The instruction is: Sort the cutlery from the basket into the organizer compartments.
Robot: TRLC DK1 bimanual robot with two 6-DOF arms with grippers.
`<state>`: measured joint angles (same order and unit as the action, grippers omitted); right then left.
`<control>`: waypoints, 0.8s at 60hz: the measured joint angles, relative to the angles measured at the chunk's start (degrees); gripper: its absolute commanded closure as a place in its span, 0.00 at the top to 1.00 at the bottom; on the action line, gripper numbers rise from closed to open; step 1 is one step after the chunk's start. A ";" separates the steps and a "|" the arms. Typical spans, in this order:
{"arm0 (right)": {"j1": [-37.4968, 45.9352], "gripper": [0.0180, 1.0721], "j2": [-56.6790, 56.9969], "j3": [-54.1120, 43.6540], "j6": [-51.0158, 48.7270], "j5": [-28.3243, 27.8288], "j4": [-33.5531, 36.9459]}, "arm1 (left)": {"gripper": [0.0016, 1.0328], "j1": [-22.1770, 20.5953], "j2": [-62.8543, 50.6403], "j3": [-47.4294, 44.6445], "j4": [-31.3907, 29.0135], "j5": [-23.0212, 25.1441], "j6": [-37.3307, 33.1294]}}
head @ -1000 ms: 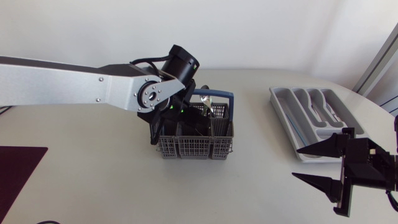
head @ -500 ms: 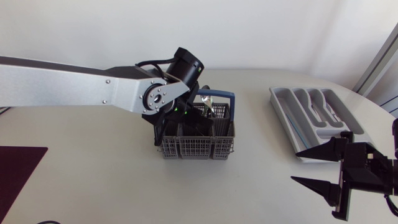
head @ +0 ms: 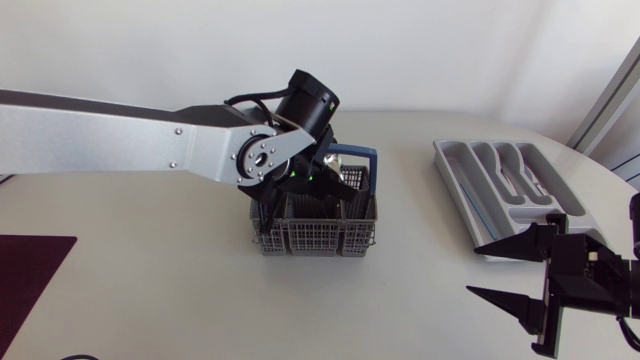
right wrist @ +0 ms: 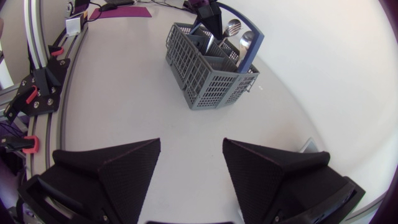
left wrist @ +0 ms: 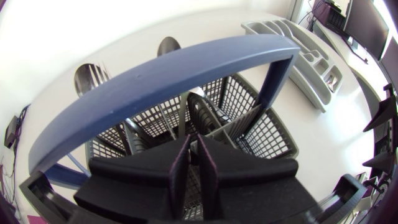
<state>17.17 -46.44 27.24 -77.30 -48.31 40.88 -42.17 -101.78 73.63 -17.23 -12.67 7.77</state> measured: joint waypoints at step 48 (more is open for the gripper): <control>-3.30 0.70 6.58 -1.60 5.86 1.62 -0.15 | 0.03 -6.49 18.69 -3.58 1.60 -1.40 -9.49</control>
<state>13.87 -39.86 25.65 -71.44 -46.70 40.73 -48.66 -83.09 70.04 -15.64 -14.06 -1.72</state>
